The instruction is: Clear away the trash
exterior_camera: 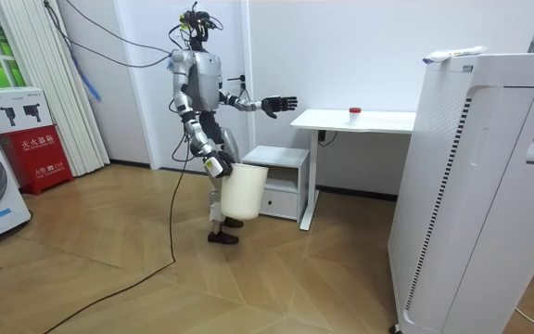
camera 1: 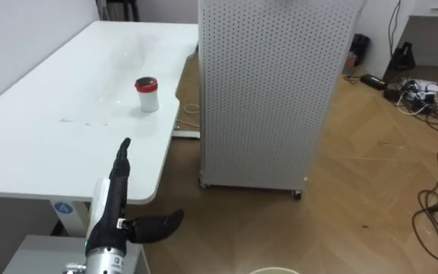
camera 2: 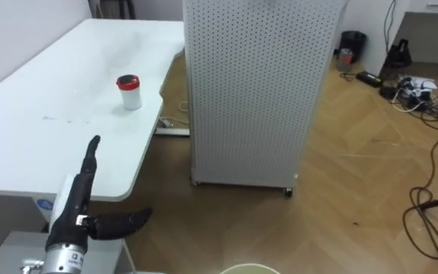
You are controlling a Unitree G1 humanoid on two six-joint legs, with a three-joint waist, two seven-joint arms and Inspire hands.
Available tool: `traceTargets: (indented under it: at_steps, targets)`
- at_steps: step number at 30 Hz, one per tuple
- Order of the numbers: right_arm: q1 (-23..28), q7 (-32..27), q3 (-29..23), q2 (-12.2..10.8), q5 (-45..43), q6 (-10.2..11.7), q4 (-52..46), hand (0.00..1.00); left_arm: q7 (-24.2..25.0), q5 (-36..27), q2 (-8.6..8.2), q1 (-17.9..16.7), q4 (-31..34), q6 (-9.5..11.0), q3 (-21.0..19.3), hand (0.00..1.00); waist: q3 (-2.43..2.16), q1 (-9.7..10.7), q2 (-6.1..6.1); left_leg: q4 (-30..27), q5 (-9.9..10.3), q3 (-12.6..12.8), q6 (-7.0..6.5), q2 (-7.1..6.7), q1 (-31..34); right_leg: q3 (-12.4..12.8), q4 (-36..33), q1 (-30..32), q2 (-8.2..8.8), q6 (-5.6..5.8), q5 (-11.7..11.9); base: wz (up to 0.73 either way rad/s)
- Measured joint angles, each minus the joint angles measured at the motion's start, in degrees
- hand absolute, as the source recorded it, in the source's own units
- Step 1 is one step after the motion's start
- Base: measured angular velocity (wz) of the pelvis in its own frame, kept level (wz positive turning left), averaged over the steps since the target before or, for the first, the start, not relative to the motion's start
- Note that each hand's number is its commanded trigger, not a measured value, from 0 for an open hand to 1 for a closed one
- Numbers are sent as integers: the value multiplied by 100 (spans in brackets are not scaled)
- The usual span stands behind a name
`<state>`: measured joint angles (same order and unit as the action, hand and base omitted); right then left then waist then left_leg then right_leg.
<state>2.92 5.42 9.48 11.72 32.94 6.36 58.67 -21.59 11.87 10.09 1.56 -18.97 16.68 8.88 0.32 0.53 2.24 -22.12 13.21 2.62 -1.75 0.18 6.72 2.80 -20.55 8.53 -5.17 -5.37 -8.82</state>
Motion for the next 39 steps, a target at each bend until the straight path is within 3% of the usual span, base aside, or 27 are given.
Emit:
traceTargets:
  at_steps: [4, 6, 7, 9, 10, 11, 12, 14, 15, 16, 17, 18, 19, 20, 21, 22, 25, 26, 27, 28, 29, 30, 31, 32, 34, 35, 39]
  targets:
    - [9, 27, 6, -12, -117, 27, -217, 100, -102, -12, 20, -6, 2, 2, -46, 0, 83, -60, -130, -279, 255, 43, 5, 46, 60, -368, -159, 56, 75, -41, -278, -6]
    - [19, 32, 59, -44, -71, 27, -216, 100, -99, -258, 26, -9, 1, 1, 3, 0, 93, -76, -136, -837, 401, 59, 73, 80, 236, -392, -446, 106, 79, -81, -503, 10]
    - [18, 31, 70, -63, -76, 28, -216, 100, -98, -271, 12, -29, 2, -1, 12, 0, 93, -110, -139, -1497, 418, 130, 106, 135, 480, -388, -629, 108, 72, -107, -644, -15]
    - [16, 32, 72, -46, -77, 54, -210, 100, -69, -275, 1, -31, 3, -1, 18, 0, 99, -228, -250, -2614, 337, 182, 171, 323, 862, -411, -862, 47, -12, -167, -857, -26]
    - [40, 34, 108, -51, -77, 67, -191, 100, -64, -310, 3, -64, 0, 1, 14, 0, 96, -243, -293, -3192, 124, 171, 193, 412, 1054, -433, -919, -77, -49, -208, -965, -12]
    - [83, 41, 127, -60, -74, 66, -189, 100, -48, -437, 0, -126, 0, 2, 18, 0, 96, -224, -278, -3567, -88, 178, 257, 406, 1271, -390, -916, -244, -68, -238, -1049, -3]
    - [96, 40, 126, -61, -74, 66, -188, 100, -35, -517, -4, -148, 0, 1, 21, 0, 83, -197, -261, -3576, -79, 170, 266, 392, 1350, -363, -925, -275, -68, -245, -1087, 9]
    - [91, 18, 59, -64, -58, 65, -163, 100, -33, -651, -5, -148, -6, 4, 12, 0, 93, -172, -228, -2927, 10, 193, 128, 293, 1699, -282, -907, -405, -21, -257, -1210, -6]
    - [94, 18, 60, -61, -58, 61, -142, 100, -35, -667, -5, -167, -10, 4, 11, 0, 102, -190, -210, -2610, 4, 190, 138, 258, 1738, -257, -877, -468, 12, -255, -1236, -19]
    - [112, 18, 59, -55, -57, 52, -95, 100, -36, -671, -6, -198, -12, 5, 3, 0, 105, -207, -189, -1812, -73, 179, 225, 176, 1808, -248, -745, -625, 40, -234, -1270, -9]
    - [138, 18, 62, -41, -57, -2, -72, 100, -37, -656, -8, -200, -10, 5, 3, 0, 109, -213, -177, -952, -228, 185, 322, 118, 1825, -246, -615, -780, 51, -213, -1327, 0]
    - [150, 18, 62, -42, -57, -20, -68, 100, -36, -642, -4, -198, -8, 5, -2, 0, 108, -214, -158, -606, -433, 179, 244, 120, 1857, -244, -578, -838, 65, -198, -1363, 3]
    - [176, 17, 66, -58, -57, -33, -52, 100, -36, -614, -5, -206, -8, 4, -38, 0, 70, -214, -126, -229, -849, 197, 181, 78, 1879, -238, -463, -984, 128, -163, -1425, 8]
    - [213, 20, 72, -55, -45, -37, -50, 100, -36, -601, -6, -206, -2, 4, -82, 0, 22, -209, -75, -41, -1183, 207, 108, 5, 1867, -239, -360, -1081, 194, -93, -1475, 13]
    - [243, 26, 69, -46, -8, -37, -51, 100, -37, -588, -6, -208, 18, 3, -98, 0, -34, -210, -50, -10, -1305, 197, -39, -61, 1843, -244, -314, -1095, 231, -50, -1499, 14]
    - [272, 31, 58, -43, 65, -40, -46, 100, -37, -500, 11, -210, 90, 2, -133, 0, -16, -232, 32, -143, -1410, 216, -195, -157, 1832, -266, -314, -1090, 332, 58, -1555, 5]
    - [220, -5, 55, -31, 47, -26, -13, 100, -34, -467, 29, -228, 100, -6, -165, 0, -7, -327, 110, -534, -1076, 216, -295, -296, 1753, -665, -305, -1273, 682, 507, -1492, -27]
    - [156, -34, 64, -36, 43, 14, -28, 100, -27, -486, 43, -240, 144, -6, -194, 0, 55, -415, 122, -1144, -925, 282, -354, -298, 1876, -623, -157, -1576, 760, 518, -1457, -58]
    - [133, -39, 67, -40, 67, 31, -39, 100, -21, -495, 63, -250, 187, -5, -199, 0, 126, -467, 97, -1395, -798, 418, -301, -308, 1986, -575, -98, -1711, 774, 519, -1458, -36]
    - [162, -42, 70, 10, 99, 53, -66, 100, -19, -492, 18, -250, 209, -2, -182, 0, 50, -409, -24, -1168, -778, 518, -278, -283, 1963, -732, -325, -1730, 740, 542, -1473, 7]
    - [173, -54, 70, -1, 103, 50, -70, 100, -23, -506, 21, -182, 218, -2, -180, 0, 9, -357, -97, -1122, -518, 541, -471, -293, 1897, -968, -1065, -1515, 825, 676, -1558, 26]
    - [174, -60, 66, -24, 103, 50, -81, 100, -32, -504, 24, -122, 225, -3, -181, 0, 6, -356, -80, -1152, -454, 586, -531, -373, 1843, -1001, -1562, -1365, 959, 698, -1569, 37]
    - [162, -64, 54, -39, 95, 48, -141, 100, -70, -505, 33, -96, 341, -3, -183, 0, 41, -359, 58, -1136, -331, 625, -611, -574, 1742, -1050, -2535, -961, 1255, 793, -1402, 37]
    - [154, -96, 45, -5, 122, 52, -185, 100, -94, -495, 27, -94, 395, -3, -134, 0, 49, -376, 83, -1164, -216, 620, -689, -692, 1659, -1050, -3275, -649, 1420, 857, -977, 34]
    - [104, -101, 52, 0, 269, 69, -180, 100, -145, -451, 45, -107, 365, -7, -21, 0, 54, -412, 49, -1111, -84, 464, -733, -784, 1435, -1073, -3904, -350, 1519, 906, -372, 26]
    - [19, -100, 64, -1, 303, 105, -120, 100, -166, -449, 39, -106, 347, -7, 9, 0, 96, -429, -22, -1046, -34, 322, -737, -801, 1281, -1085, -4160, -142, 1522, 911, -435, 24]
    - [17, -31, 128, -15, 307, 115, -110, 100, -225, -453, 68, -128, 358, 13, 31, 0, 95, -388, -118, -727, -33, -77, -720, -799, 899, -1066, -3837, 573, 1526, 863, -881, 46]
